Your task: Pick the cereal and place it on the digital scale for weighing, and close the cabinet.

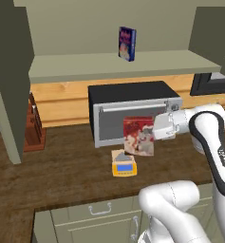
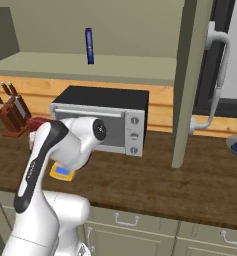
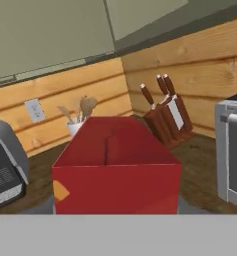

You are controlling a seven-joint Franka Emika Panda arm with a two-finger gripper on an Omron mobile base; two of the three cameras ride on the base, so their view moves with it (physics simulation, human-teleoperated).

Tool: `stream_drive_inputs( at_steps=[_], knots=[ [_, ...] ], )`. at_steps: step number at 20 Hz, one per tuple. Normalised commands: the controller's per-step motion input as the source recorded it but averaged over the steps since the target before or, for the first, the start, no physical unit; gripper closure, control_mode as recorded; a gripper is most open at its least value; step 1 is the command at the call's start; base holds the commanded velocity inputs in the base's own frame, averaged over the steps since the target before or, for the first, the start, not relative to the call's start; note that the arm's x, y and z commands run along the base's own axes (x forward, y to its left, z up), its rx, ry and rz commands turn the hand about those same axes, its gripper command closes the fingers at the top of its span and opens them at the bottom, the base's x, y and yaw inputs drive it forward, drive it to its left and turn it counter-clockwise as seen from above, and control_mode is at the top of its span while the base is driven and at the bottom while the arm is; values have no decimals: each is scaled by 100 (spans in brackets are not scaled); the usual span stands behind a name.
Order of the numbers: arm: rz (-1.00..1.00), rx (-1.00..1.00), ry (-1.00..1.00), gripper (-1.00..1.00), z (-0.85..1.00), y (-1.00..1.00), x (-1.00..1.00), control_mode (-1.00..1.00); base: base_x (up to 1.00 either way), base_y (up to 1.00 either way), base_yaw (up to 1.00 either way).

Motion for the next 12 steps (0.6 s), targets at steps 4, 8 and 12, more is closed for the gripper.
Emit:
stream_drive_inputs(
  at_steps=[4,8,12],
  knots=[
    [1,18,0,100,-61,0,42,-100,0,0,0],
    [3,3,-16,100,-27,0,9,-100,0,0,0],
    [0,0,-10,100,-13,0,17,-100,0,0,0]
  ],
)
